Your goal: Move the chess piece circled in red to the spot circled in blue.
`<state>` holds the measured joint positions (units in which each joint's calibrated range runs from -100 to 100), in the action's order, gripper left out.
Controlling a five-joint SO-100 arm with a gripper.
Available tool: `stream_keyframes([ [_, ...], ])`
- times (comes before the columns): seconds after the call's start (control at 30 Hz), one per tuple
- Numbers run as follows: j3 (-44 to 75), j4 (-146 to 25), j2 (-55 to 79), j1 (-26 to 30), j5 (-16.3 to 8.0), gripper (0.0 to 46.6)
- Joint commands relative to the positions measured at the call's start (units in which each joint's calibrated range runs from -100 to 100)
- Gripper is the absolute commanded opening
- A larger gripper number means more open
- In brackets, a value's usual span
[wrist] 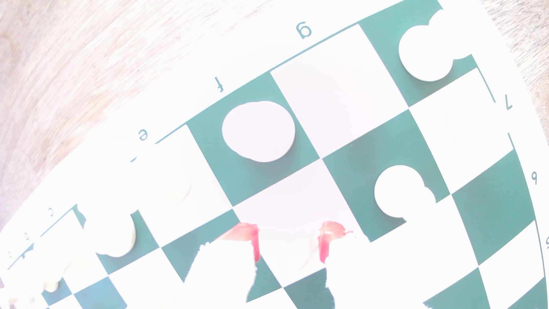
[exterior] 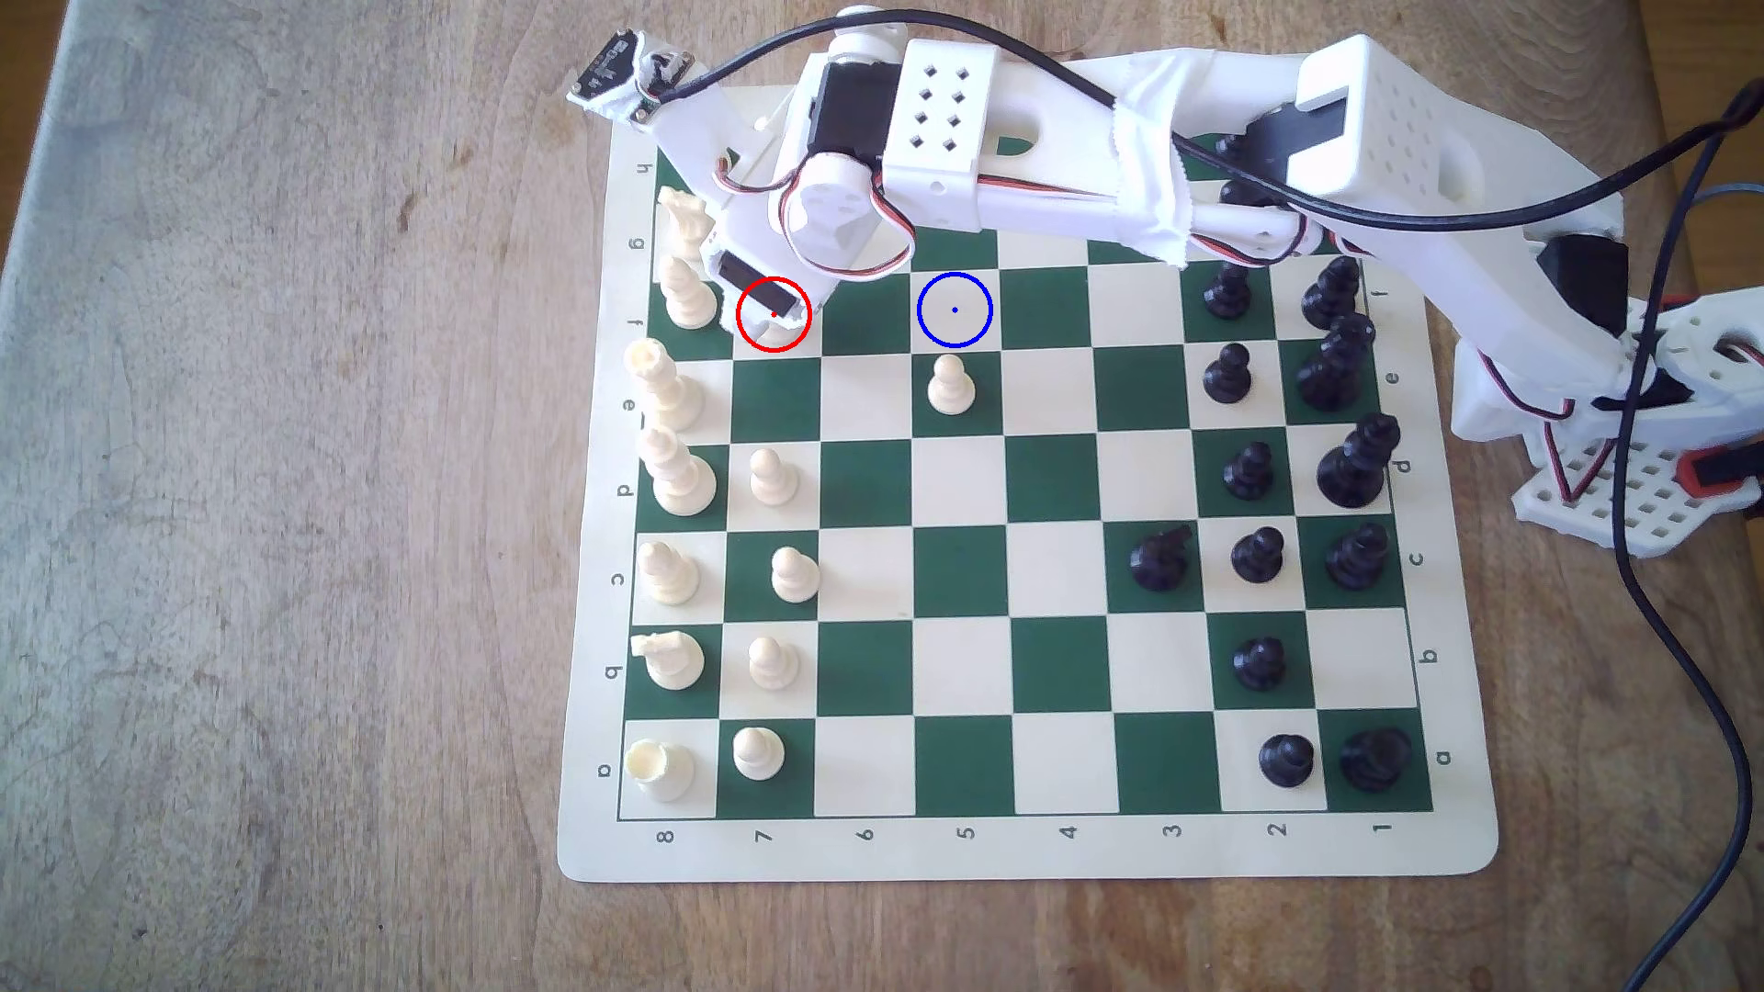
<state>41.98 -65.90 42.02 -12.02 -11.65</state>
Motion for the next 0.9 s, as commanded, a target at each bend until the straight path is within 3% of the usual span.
stream_keyframes([
  [0.0,4.89,-0.36,-2.46,0.25,-0.49,9.9],
  [0.3,5.07,-0.44,-2.38,0.33,-0.54,7.4],
  [0.43,5.07,-0.52,-2.38,0.48,-0.44,0.3],
  [0.87,2.99,1.77,-8.74,0.41,-0.05,0.3],
])
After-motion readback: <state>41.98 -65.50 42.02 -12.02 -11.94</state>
